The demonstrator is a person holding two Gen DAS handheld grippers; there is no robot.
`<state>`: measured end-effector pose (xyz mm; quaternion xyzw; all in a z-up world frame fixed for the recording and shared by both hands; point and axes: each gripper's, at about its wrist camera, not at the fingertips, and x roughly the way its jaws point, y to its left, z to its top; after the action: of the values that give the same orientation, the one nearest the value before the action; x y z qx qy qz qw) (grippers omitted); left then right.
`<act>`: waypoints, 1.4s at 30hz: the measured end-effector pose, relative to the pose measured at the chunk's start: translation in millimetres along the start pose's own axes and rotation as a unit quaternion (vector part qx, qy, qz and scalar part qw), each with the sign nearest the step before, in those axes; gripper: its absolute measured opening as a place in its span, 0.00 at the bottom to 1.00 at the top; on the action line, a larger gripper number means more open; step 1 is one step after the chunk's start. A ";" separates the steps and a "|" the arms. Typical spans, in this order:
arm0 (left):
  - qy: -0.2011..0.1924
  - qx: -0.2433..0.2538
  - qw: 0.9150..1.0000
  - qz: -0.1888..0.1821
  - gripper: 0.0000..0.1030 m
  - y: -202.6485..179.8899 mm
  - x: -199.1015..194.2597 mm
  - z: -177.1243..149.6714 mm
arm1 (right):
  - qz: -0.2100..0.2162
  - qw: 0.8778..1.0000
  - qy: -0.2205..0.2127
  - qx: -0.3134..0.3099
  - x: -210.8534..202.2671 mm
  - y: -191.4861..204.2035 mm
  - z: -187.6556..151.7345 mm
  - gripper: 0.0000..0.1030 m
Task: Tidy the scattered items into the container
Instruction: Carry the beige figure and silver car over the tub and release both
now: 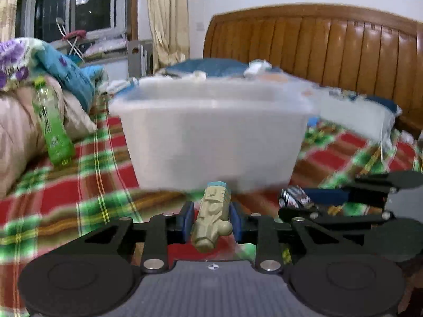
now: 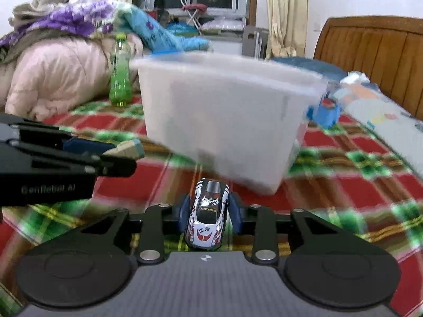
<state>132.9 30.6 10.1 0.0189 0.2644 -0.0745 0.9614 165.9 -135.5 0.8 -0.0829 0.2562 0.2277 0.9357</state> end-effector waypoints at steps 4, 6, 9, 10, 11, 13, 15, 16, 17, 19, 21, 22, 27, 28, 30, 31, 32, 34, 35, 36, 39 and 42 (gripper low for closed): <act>-0.035 -0.009 0.999 0.003 0.32 1.6 -11.6 24.6 | 0.003 0.999 -0.033 0.003 -13.5 -4.8 21.6 0.34; -0.050 -0.014 0.999 0.001 0.32 2.7 -15.2 37.0 | 0.002 0.999 -0.053 0.005 -20.4 -8.1 33.6 0.35; -0.064 -0.011 0.998 0.001 0.32 4.6 -15.6 54.0 | 0.001 0.997 -0.080 0.005 -28.6 -14.6 56.4 0.35; -0.068 -0.011 0.998 0.001 0.32 5.3 -14.7 60.2 | 0.000 0.996 -0.087 0.003 -29.5 -16.4 63.4 0.35; -0.071 -0.009 0.997 0.000 0.32 5.4 -13.7 65.7 | -0.001 0.996 -0.093 0.002 -29.8 -18.3 70.6 0.35; -0.077 0.003 0.997 -0.002 0.32 3.6 -11.6 76.4 | 0.003 0.995 -0.100 0.009 -29.1 -23.6 83.6 0.35; -0.084 0.013 0.996 -0.001 0.32 1.6 -7.7 87.7 | 0.008 0.994 -0.103 0.021 -26.4 -29.7 95.4 0.35; -0.086 0.014 0.996 -0.001 0.32 1.7 -5.3 92.6 | 0.008 0.994 -0.105 0.023 -24.1 -31.7 100.0 0.35; -0.089 0.015 0.996 0.000 0.32 2.2 -2.5 97.9 | 0.007 0.994 -0.106 0.022 -21.3 -33.3 103.9 0.35; -0.096 0.008 0.995 0.001 0.32 5.3 4.3 108.6 | 0.010 0.994 -0.105 0.022 -12.3 -37.0 111.9 0.35; -0.101 0.000 0.995 0.007 0.32 9.5 14.7 117.6 | 0.022 0.994 -0.103 0.029 -0.6 -42.7 119.0 0.35; -0.100 -0.002 0.995 0.011 0.32 11.5 20.4 121.3 | 0.021 0.994 -0.099 0.029 5.5 -44.8 121.5 0.35; -0.076 -0.008 0.997 0.030 0.32 23.5 59.1 132.5 | 0.007 0.997 -0.077 0.028 41.4 -48.8 127.9 0.35; -0.069 -0.012 0.997 0.033 0.32 26.3 65.9 132.6 | 0.004 0.997 -0.071 0.027 46.7 -49.4 127.5 0.35; -0.062 -0.019 0.997 0.033 0.32 31.0 74.0 130.2 | 0.000 0.998 -0.057 0.028 56.9 -51.2 125.5 0.35; -0.059 -0.021 0.997 0.034 0.32 32.9 77.1 128.6 | -0.001 0.998 -0.050 0.028 61.3 -52.2 124.6 0.35; -0.054 -0.018 0.998 0.034 0.32 33.9 80.0 127.5 | -0.001 0.999 -0.043 0.030 65.1 -53.5 123.7 0.35; -0.046 -0.014 0.998 0.037 0.33 34.6 84.5 125.1 | -0.001 0.999 -0.029 0.034 70.6 -56.6 121.9 0.37; -0.041 -0.015 0.998 0.036 0.36 35.6 86.5 124.5 | -0.001 0.999 -0.024 0.037 73.1 -58.4 121.0 0.37; -0.036 -0.015 0.999 0.035 0.45 36.3 88.3 124.2 | -0.001 0.999 -0.020 0.041 74.7 -60.3 120.1 0.46; -0.038 -0.013 0.998 0.049 0.66 35.8 87.4 124.0 | -0.017 0.998 -0.028 0.045 71.4 -62.9 118.7 0.73; -0.039 -0.017 0.998 0.051 0.72 37.5 82.5 125.7 | -0.026 0.998 -0.037 0.035 62.6 -63.2 119.3 0.77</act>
<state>272.2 47.1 75.9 0.0130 0.2265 -0.0220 0.9737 296.1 -134.8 72.9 -0.0478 0.2267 0.1974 0.9526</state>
